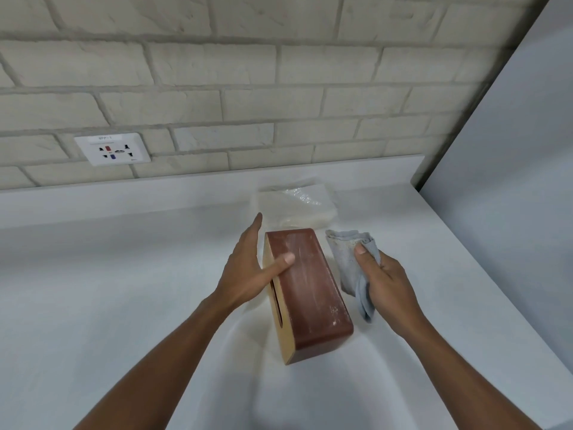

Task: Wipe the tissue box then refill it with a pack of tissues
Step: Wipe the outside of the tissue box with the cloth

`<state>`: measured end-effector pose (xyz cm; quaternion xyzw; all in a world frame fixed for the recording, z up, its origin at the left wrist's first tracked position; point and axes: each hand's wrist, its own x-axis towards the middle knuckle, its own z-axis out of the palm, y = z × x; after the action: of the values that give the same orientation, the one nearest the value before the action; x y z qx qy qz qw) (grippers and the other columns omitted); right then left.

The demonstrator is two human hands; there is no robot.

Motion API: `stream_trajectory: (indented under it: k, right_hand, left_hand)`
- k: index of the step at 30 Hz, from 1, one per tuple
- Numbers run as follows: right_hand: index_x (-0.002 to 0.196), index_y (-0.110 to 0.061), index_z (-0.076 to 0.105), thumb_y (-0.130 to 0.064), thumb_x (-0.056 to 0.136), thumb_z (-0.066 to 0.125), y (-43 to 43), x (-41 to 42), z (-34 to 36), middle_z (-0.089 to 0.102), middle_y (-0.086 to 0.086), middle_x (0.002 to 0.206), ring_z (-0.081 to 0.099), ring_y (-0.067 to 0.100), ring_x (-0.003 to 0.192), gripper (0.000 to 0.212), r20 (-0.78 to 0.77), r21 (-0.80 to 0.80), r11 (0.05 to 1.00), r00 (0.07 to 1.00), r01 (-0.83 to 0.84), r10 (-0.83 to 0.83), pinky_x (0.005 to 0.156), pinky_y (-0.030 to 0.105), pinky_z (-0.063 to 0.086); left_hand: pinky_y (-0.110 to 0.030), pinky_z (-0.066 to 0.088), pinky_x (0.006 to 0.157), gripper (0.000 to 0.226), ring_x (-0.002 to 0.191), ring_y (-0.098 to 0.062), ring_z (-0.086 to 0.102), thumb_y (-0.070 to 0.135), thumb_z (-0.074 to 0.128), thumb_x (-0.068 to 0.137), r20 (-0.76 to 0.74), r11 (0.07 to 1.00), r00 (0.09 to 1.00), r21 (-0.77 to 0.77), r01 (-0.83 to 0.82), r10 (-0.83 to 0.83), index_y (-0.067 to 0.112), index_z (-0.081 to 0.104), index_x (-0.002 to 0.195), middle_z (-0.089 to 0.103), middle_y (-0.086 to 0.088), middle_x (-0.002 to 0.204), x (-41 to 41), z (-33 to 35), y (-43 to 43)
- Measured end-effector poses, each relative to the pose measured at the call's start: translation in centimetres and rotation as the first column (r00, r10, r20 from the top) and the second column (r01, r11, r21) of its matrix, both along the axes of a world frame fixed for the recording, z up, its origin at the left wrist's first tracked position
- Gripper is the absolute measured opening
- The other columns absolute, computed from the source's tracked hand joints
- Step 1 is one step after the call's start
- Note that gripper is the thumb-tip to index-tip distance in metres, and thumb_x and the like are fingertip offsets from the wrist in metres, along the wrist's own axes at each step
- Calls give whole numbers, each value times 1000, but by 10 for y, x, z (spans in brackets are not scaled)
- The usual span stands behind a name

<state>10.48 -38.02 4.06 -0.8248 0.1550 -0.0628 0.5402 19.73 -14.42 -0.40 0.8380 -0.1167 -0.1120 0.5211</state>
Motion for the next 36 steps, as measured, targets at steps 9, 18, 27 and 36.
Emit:
stream_trajectory:
  k: [9,18,27,36]
  right_hand:
    - [103,-49,65,-43,102,44,12,24,13,73,-1,79,70,13,76,22,63,-235,963,986,-133,152,75,15,47]
    - [152,-33,27,-33,107,32,17,55,-4,16,-15,161,10,11,150,46,-222,-607,636,871,-475,439,119,32,11]
    - [153,-27,28,-39,99,29,42,67,-8,22,-10,161,9,3,149,55,-199,-661,519,793,-543,576,123,30,6]
    - [153,-25,27,-44,99,26,43,63,-9,22,-10,160,9,0,148,57,-212,-631,499,751,-594,625,123,33,7]
  left_hand:
    - [-36,19,127,122,153,4,13,85,65,68,50,998,998,-27,51,-49,40,5,164,8,31,164,-18,-13,2]
    - [-26,29,122,107,146,15,26,59,73,81,-54,976,991,-191,106,-118,42,7,163,29,34,160,-13,-20,-4]
    - [-1,29,100,80,123,36,33,51,69,84,-4,979,990,-150,139,-141,60,11,139,36,64,128,-12,-13,-4]
    - [-5,23,107,93,130,36,23,62,59,83,31,990,993,-89,114,-111,48,1,154,25,66,134,-17,-20,-5]
